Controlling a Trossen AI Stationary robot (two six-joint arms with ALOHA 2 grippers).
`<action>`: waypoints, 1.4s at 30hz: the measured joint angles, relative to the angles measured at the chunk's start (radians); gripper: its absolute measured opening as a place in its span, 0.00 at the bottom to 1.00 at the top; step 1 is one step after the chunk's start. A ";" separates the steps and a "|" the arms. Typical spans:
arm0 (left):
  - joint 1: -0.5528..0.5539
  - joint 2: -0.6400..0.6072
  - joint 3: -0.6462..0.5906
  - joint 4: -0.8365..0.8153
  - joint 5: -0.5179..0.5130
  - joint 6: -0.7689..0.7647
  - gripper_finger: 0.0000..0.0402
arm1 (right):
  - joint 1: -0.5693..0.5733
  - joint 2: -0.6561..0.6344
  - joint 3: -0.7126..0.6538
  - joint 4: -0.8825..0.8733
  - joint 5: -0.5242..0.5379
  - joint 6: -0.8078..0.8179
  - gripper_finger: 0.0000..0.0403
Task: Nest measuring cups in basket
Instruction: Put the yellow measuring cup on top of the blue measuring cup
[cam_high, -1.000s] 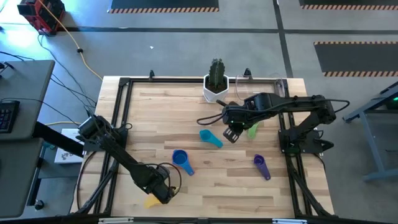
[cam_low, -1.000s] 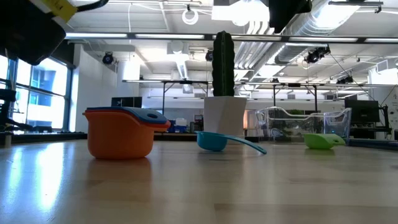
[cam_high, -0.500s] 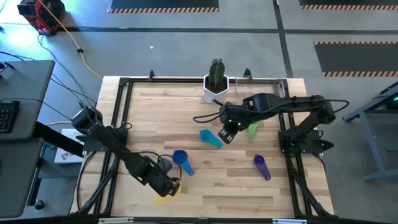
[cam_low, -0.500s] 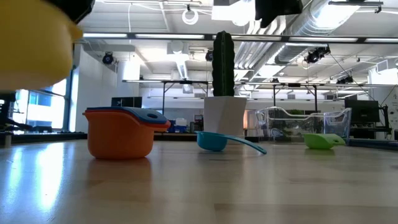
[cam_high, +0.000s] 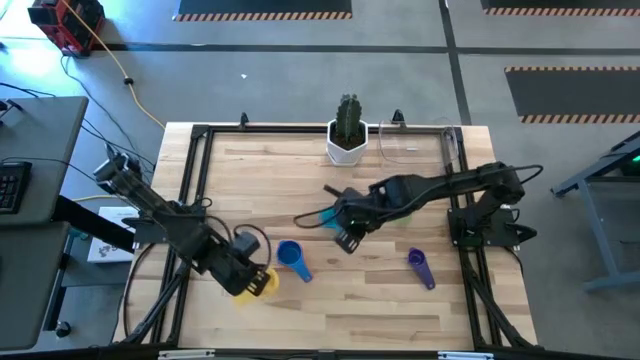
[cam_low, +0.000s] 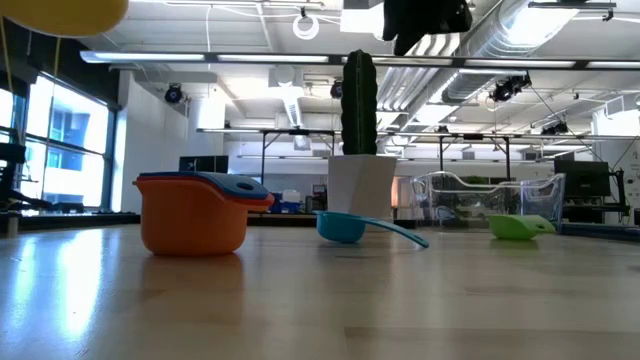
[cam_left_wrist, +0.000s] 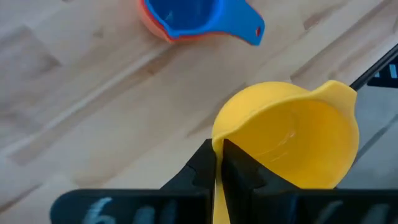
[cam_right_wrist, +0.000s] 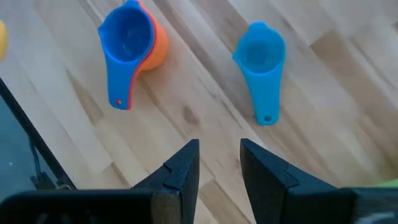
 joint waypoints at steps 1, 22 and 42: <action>0.000 -0.018 0.000 -0.021 -0.005 0.000 0.01 | 0.007 0.011 0.000 0.010 0.000 0.009 0.27; 0.097 -0.247 0.000 -0.183 -0.069 0.141 0.02 | 0.081 0.243 0.000 0.268 0.023 0.162 0.27; 0.199 -0.402 0.000 -0.244 -0.076 0.205 0.02 | 0.097 0.418 0.000 0.422 0.038 0.190 0.27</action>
